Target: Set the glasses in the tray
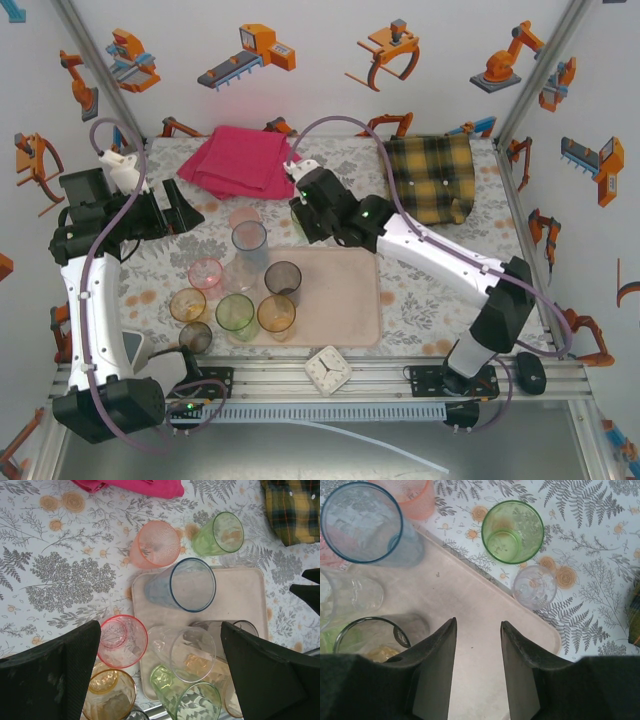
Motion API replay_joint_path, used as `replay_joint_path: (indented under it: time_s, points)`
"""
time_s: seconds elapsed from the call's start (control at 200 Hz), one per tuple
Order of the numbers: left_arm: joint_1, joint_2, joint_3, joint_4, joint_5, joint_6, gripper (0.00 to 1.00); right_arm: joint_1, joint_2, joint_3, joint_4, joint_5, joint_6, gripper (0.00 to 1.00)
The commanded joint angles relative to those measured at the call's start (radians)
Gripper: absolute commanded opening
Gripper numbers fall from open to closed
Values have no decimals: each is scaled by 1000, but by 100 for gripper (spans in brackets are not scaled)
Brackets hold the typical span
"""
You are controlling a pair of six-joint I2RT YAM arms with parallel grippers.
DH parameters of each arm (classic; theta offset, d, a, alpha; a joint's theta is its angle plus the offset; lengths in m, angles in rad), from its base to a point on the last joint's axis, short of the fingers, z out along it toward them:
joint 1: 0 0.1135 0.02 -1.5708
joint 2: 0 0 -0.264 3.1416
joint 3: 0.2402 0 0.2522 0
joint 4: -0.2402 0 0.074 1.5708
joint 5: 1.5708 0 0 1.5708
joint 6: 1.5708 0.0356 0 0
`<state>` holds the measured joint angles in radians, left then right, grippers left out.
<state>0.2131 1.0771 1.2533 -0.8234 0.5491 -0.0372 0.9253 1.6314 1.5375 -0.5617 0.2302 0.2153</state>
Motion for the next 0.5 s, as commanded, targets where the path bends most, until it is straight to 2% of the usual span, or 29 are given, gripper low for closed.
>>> replay_joint_path:
  time_s: [0.0,0.265,0.496]
  points:
    - [8,1,0,4,3,10,97,-44,-35,-19,33,-51,36,41]
    - [11,-11,0,5,7,10,97,-184,-7,18,14,-183,69,41]
    - [15,-16,-4,3,11,6,97,-271,119,111,10,-257,38,42]
